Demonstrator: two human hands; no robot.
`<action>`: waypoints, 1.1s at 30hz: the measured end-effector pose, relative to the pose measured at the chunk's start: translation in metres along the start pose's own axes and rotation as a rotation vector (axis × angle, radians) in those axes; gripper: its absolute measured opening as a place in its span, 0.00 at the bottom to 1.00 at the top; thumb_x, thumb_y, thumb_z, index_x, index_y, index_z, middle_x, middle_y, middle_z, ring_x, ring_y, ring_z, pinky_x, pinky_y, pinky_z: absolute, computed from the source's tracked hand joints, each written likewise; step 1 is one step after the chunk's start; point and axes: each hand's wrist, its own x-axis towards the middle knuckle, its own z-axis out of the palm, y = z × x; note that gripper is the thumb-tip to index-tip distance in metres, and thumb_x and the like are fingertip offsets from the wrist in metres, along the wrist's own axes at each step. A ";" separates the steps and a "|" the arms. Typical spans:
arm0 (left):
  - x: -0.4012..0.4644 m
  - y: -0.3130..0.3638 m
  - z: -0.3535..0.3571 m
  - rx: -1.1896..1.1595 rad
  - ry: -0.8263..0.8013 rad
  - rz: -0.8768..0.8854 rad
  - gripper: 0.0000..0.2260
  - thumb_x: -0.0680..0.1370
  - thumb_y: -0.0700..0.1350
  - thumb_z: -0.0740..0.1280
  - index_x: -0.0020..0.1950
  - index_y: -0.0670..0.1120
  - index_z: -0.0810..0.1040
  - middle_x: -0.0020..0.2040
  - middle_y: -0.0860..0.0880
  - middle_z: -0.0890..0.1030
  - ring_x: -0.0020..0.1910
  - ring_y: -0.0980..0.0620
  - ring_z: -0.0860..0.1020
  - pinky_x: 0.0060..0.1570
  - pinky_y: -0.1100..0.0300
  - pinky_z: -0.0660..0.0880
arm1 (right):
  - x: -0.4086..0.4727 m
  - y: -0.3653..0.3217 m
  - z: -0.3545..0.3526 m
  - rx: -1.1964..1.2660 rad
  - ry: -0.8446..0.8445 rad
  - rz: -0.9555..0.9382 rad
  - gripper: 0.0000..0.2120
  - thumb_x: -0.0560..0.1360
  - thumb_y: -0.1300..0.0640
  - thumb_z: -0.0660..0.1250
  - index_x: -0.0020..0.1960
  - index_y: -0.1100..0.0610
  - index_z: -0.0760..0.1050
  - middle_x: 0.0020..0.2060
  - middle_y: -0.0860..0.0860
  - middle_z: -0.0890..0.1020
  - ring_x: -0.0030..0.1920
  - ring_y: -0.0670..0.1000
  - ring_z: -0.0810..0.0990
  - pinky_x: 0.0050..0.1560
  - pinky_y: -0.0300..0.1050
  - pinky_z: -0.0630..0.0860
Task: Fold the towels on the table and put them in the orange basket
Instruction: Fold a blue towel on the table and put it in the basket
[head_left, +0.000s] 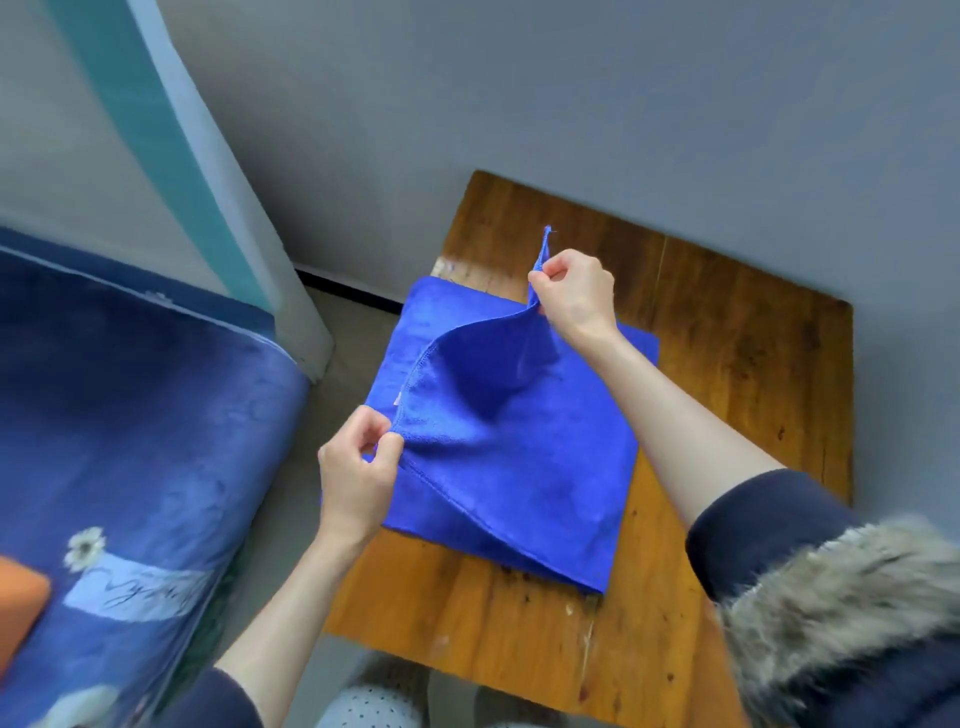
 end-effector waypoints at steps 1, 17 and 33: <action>0.002 -0.007 -0.005 0.002 0.034 -0.027 0.06 0.69 0.41 0.59 0.33 0.40 0.66 0.29 0.50 0.67 0.29 0.56 0.62 0.29 0.68 0.61 | 0.002 -0.005 0.009 0.020 -0.011 0.007 0.06 0.75 0.57 0.64 0.46 0.59 0.77 0.41 0.54 0.81 0.44 0.56 0.81 0.49 0.51 0.78; 0.019 -0.082 0.010 0.351 -0.113 -0.514 0.23 0.77 0.42 0.62 0.71 0.41 0.60 0.68 0.40 0.67 0.67 0.40 0.63 0.65 0.53 0.61 | -0.004 0.122 0.056 -0.622 -0.444 0.037 0.29 0.79 0.51 0.60 0.76 0.54 0.53 0.76 0.53 0.51 0.76 0.56 0.48 0.69 0.63 0.60; 0.027 -0.055 0.094 0.586 -0.313 -0.140 0.28 0.77 0.40 0.62 0.75 0.41 0.55 0.71 0.40 0.64 0.70 0.40 0.60 0.68 0.49 0.58 | -0.053 0.210 -0.010 -0.712 -0.322 0.238 0.36 0.75 0.39 0.61 0.76 0.47 0.48 0.76 0.49 0.49 0.74 0.54 0.51 0.58 0.57 0.71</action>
